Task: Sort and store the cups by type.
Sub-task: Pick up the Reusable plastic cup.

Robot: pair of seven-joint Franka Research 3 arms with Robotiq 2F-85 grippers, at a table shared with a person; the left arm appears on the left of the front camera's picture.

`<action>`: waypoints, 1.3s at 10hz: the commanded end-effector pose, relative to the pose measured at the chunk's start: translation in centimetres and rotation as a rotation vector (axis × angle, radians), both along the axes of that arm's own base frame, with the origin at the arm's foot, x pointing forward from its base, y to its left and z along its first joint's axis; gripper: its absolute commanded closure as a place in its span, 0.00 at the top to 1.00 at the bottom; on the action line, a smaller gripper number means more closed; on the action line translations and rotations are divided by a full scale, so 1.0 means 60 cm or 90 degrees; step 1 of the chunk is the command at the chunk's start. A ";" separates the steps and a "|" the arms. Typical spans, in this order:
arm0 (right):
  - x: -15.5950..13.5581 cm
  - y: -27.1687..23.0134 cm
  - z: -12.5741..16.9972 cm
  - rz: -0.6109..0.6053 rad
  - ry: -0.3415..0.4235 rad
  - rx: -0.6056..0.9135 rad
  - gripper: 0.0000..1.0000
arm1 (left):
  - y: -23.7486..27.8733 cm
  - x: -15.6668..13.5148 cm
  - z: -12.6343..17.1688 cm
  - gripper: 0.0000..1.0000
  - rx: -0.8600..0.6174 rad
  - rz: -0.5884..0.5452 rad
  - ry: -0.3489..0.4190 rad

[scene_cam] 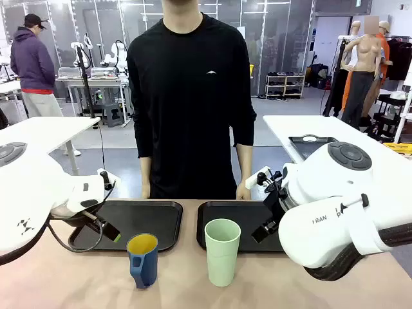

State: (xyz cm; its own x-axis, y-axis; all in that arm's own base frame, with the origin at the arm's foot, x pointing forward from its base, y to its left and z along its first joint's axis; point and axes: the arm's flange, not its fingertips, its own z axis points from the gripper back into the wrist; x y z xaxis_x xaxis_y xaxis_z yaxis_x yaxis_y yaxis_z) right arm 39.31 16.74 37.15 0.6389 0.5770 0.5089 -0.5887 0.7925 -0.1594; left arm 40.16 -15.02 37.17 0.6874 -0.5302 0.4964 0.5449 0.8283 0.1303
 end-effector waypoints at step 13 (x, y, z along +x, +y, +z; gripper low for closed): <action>0.000 0.000 0.000 0.000 0.000 0.000 1.00 | -0.001 0.000 0.000 1.00 0.000 0.000 0.000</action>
